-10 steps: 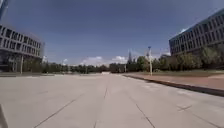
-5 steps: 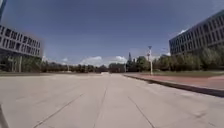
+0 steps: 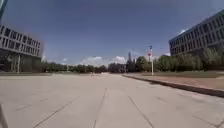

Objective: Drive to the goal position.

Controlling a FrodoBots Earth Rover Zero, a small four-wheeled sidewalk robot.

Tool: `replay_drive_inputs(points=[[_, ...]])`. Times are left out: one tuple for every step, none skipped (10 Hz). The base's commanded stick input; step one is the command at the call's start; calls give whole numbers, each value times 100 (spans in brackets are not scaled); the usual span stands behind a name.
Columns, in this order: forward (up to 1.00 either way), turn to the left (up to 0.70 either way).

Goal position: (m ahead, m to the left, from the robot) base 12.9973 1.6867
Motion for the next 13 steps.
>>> replay_drive_inputs(points=[[70, 2], [70, 2], [70, 2], [70, 2], [70, 2], [70, 2], [70, 2], [70, 2], [70, 2], [70, 2], [70, 2], [70, 2], [70, 2]])
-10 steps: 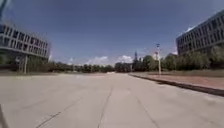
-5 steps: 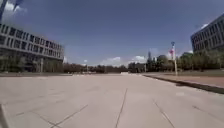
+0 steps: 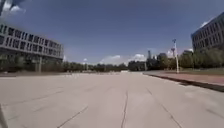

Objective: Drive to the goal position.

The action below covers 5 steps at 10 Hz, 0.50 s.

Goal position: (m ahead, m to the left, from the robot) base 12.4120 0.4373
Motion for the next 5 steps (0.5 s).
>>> replay_drive_inputs(points=[[70, 2], [70, 2], [70, 2], [70, 2], [70, 2]])
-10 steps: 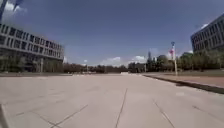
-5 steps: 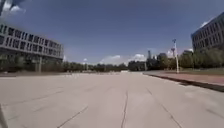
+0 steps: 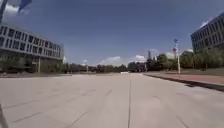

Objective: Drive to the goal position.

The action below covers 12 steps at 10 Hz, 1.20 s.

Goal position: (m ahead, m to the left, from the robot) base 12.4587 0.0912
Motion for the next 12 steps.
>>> replay_drive_inputs(points=[[70, 2], [70, 2], [70, 2], [70, 2], [70, 2], [70, 2], [70, 2], [70, 2], [70, 2], [70, 2], [70, 2], [70, 2]])
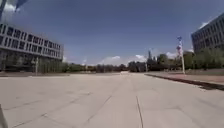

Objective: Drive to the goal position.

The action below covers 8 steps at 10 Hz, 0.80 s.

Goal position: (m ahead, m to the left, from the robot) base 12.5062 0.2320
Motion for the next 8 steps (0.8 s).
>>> replay_drive_inputs(points=[[70, 2], [70, 2], [70, 2], [70, 2], [70, 2], [70, 2], [70, 2], [70, 2]])
